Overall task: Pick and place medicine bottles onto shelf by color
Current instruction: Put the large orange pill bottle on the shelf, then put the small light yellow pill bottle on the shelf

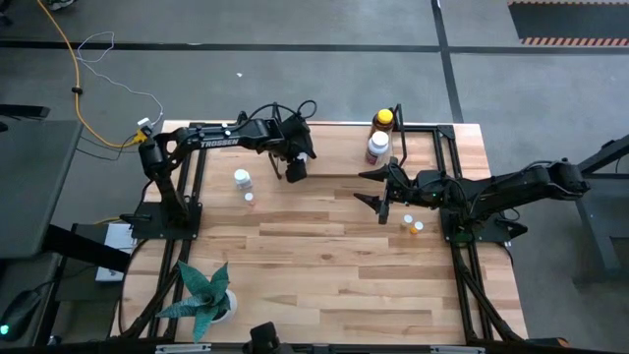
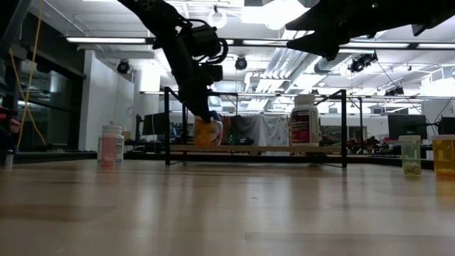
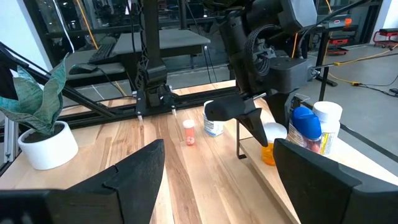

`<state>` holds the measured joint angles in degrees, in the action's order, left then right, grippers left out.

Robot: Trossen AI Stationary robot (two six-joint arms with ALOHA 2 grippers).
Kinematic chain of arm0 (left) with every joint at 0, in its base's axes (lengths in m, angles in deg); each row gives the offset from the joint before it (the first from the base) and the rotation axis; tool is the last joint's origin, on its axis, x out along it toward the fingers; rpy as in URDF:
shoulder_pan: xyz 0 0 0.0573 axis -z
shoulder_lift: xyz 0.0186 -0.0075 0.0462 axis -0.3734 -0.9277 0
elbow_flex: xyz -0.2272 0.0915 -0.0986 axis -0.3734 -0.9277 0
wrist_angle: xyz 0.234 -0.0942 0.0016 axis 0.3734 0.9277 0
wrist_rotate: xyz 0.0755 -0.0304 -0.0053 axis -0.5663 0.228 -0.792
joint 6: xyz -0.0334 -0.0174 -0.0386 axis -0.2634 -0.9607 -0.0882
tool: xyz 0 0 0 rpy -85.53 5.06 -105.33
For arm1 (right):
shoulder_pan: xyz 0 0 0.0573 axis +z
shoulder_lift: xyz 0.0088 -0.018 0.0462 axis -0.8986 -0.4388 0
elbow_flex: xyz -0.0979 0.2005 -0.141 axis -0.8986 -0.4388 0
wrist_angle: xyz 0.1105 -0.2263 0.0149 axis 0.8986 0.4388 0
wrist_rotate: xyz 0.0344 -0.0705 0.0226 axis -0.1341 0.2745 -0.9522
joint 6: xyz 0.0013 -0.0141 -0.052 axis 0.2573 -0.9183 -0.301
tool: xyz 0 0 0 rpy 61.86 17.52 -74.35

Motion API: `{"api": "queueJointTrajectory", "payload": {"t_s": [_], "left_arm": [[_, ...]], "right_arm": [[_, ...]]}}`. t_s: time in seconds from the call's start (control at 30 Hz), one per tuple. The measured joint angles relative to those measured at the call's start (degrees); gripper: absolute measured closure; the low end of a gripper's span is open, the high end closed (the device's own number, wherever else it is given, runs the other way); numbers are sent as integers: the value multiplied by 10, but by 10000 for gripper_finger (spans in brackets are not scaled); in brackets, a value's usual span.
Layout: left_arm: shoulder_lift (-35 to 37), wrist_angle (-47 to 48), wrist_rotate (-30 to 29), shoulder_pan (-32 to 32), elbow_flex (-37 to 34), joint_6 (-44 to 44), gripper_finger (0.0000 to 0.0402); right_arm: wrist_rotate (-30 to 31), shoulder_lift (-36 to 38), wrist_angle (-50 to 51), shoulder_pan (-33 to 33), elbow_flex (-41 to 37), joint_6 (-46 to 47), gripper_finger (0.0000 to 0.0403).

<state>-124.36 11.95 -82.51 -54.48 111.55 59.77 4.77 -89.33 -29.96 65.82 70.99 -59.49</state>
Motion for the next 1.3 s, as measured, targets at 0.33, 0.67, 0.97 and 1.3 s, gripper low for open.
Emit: {"api": "queueJointTrajectory", "payload": {"t_s": [0.33, 0.67, 0.97, 1.3], "left_arm": [[0, -2, -1, 0, 0, 11, 185], [0, 3, -17, 0, 3, 5, 138], [0, 43, -23, 1, 69, -5, 83], [9, 111, 17, 16, 138, -51, 80]], "right_arm": [[0, 0, 0, 0, 0, 0, 112], [0, 0, 0, 0, 0, 0, 112], [0, 0, 0, 0, 0, 0, 112], [0, 0, 0, 0, 0, 0, 112]]}}
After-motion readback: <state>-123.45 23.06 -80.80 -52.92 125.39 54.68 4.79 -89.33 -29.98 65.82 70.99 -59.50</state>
